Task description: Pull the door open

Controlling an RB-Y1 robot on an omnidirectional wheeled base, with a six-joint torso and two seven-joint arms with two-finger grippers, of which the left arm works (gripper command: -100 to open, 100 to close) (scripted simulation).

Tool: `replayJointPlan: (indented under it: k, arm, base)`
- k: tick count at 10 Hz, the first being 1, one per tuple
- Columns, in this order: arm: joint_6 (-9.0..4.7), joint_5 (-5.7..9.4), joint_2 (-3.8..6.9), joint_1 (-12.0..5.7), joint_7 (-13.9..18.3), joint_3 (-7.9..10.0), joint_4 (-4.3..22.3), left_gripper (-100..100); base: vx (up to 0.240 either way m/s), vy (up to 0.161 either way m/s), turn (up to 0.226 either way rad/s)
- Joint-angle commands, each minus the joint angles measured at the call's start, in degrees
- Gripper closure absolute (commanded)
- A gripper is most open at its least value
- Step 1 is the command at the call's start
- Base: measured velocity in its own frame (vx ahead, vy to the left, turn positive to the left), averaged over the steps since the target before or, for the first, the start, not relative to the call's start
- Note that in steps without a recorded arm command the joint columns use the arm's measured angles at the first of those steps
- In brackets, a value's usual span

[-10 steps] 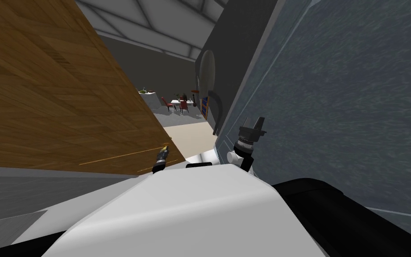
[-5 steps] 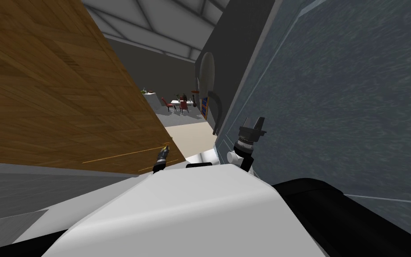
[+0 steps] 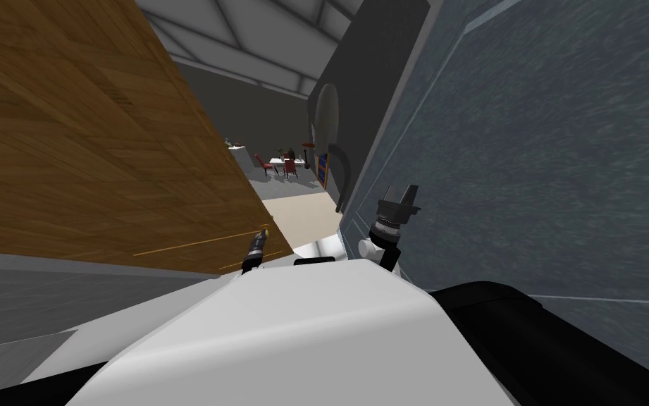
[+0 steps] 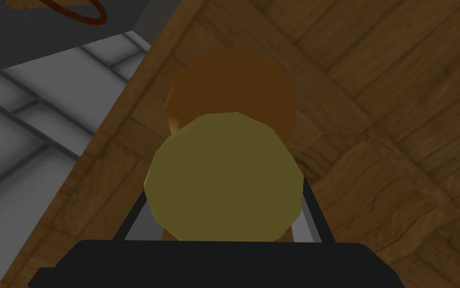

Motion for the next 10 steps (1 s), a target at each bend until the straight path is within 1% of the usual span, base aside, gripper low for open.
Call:
replayJointPlan:
  k: [1, 2, 4, 5, 6, 7, 8, 9, 10]
  arm:
    - [0.01, 0.66, -0.69, -0.22, 2.86, -1.52, 0.48, 100]
    - [0.01, 0.66, -0.69, -0.22, 3.33, -1.52, 0.48, 100]
    - [-0.05, 2.28, -0.34, -0.7, 7.03, -2.74, 0.92, 100]
    - [-0.05, 2.28, -0.34, -0.7, 8.0, -2.74, 0.92, 100]
    - [-0.08, 3.16, -0.15, -0.97, 9.92, -3.4, 1.15, 100]
    - [-0.08, 3.16, -0.15, -0.97, 10.37, -3.4, 1.15, 100]
    - [-0.12, 4.04, 0.04, -1.23, 12.56, -4.06, 1.39, 100]
    - [-0.15, 4.92, 0.22, -1.5, 14.06, -4.73, 1.63, 100]
    - [-0.15, 4.92, 0.22, -1.5, 15.13, -4.73, 1.63, 100]
  base:
    - [-0.035, 0.005, -0.013]
    - [-0.031, 0.004, -0.001]
    - [-0.044, 0.008, -0.027]
    - [-0.05, 0.013, -0.003]
    - [-0.04, 0.015, -0.037]
    - [-0.033, 0.016, 0.007]
    - [-0.036, 0.012, -0.005]
    - [-0.052, 0.021, -0.027]
    - [-0.034, 0.018, -0.025]
